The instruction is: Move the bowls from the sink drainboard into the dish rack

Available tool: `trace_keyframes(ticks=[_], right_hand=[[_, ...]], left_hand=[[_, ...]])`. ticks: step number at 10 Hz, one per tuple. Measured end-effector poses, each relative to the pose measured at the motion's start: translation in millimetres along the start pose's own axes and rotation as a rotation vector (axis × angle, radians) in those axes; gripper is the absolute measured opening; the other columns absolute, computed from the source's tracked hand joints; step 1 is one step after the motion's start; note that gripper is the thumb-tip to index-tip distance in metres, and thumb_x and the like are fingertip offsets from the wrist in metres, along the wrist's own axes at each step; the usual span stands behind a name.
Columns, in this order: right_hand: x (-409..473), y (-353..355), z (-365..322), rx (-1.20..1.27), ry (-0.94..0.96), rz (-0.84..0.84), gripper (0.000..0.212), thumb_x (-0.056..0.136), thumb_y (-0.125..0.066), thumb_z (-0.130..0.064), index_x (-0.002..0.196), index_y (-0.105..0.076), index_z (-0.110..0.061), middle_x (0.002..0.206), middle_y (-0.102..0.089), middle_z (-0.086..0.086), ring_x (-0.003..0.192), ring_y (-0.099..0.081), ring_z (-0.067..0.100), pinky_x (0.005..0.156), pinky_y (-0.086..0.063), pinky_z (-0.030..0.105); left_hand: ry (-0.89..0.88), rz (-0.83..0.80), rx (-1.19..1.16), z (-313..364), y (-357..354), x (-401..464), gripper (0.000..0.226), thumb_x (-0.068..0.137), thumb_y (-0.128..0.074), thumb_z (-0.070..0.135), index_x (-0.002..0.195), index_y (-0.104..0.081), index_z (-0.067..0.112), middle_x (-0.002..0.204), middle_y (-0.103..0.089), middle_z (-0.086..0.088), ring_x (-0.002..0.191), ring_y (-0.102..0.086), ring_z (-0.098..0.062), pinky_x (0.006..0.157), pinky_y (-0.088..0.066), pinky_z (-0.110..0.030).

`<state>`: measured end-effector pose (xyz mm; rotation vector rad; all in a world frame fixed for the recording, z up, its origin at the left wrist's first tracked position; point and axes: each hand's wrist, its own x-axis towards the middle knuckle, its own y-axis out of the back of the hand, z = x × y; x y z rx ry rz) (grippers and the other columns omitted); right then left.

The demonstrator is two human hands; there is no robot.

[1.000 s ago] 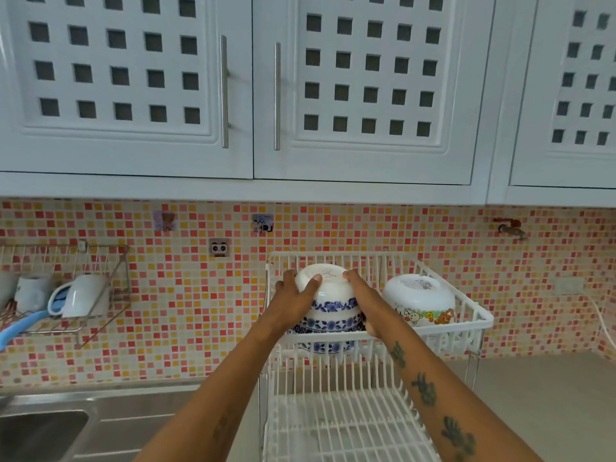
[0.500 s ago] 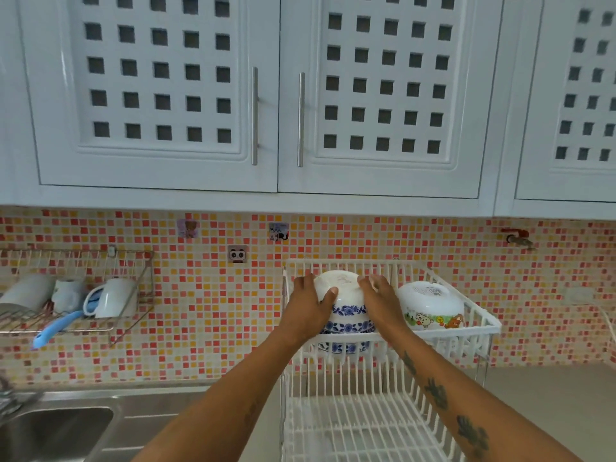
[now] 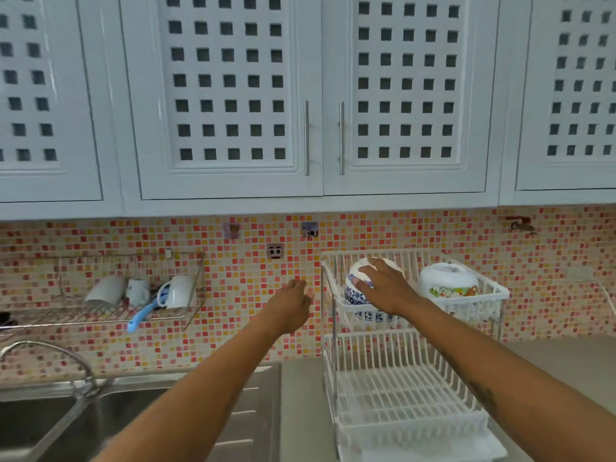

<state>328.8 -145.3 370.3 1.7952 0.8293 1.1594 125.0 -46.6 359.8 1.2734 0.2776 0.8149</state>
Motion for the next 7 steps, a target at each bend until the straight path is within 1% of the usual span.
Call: trace_keyframes(ticks=[1,2,3,4,5,6,7], right_hand=[[-15,0,-18,-0.075,0.017,-0.008,0.059,0.097,-0.036,-0.047,0.147,-0.034,-0.016,0.163,-0.004,0.005,0.149,-0.009,0.029,0.119,-0.017,0.043],[-25,4,-31,-0.115,0.003,-0.041,0.061,0.098,-0.036,-0.046,0.149,-0.029,-0.014,0.163,-0.001,0.006,0.15,-0.003,0.026,0.12,-0.015,0.043],[-33,11,-41,-0.125,-0.021,-0.101,0.064,0.098,-0.034,-0.047,0.15,-0.025,-0.011,0.162,-0.012,0.009,0.149,-0.012,0.028,0.119,-0.017,0.043],[-39,17,-49,-0.117,-0.048,-0.159,0.065,0.098,-0.034,-0.048,0.149,-0.028,-0.009,0.158,-0.025,0.014,0.145,-0.025,0.032,0.117,-0.023,0.043],[-45,18,-53,-0.199,0.004,-0.147,0.063,0.099,-0.032,-0.044,0.147,-0.03,-0.003,0.155,-0.031,0.016,0.143,-0.026,0.03,0.118,-0.018,0.041],[-51,16,-54,-0.205,-0.012,-0.168,0.061,0.099,-0.034,-0.042,0.145,-0.033,-0.001,0.152,-0.035,0.019,0.14,-0.031,0.032,0.117,-0.021,0.041],[-48,8,-47,-0.192,-0.019,-0.196,0.055,0.098,-0.036,-0.043,0.132,-0.048,-0.002,0.139,-0.049,0.02,0.126,-0.047,0.034,0.104,-0.038,0.041]], left_hand=[[0.014,0.019,0.094,-7,14,-19,0.051,0.105,-0.028,0.029,0.15,-0.027,0.007,0.157,-0.029,-0.012,0.138,-0.039,-0.032,0.111,-0.036,-0.043],[0.035,0.043,0.169,-11,23,-33,0.053,0.104,-0.027,0.034,0.15,-0.027,0.008,0.158,-0.027,-0.012,0.144,-0.031,-0.03,0.116,-0.031,-0.045],[0.052,0.047,0.236,-14,26,-38,0.058,0.103,-0.024,0.041,0.151,-0.025,0.009,0.16,-0.024,-0.011,0.148,-0.023,-0.028,0.119,-0.024,-0.047],[0.092,0.037,0.251,-13,28,-40,0.061,0.103,-0.022,0.043,0.153,-0.021,0.008,0.161,-0.02,-0.011,0.15,-0.018,-0.028,0.121,-0.019,-0.048],[0.123,0.011,0.25,-8,31,-42,0.062,0.103,-0.02,0.043,0.153,-0.019,0.008,0.162,-0.019,-0.012,0.15,-0.016,-0.027,0.122,-0.016,-0.047],[0.142,0.01,0.246,-4,30,-46,0.062,0.104,-0.019,0.043,0.154,-0.019,0.007,0.162,-0.017,-0.013,0.151,-0.013,-0.028,0.123,-0.014,-0.045],[0.158,0.019,0.218,1,25,-49,0.061,0.104,-0.019,0.042,0.153,-0.021,0.006,0.162,-0.018,-0.014,0.151,-0.011,-0.028,0.123,-0.013,-0.045]])
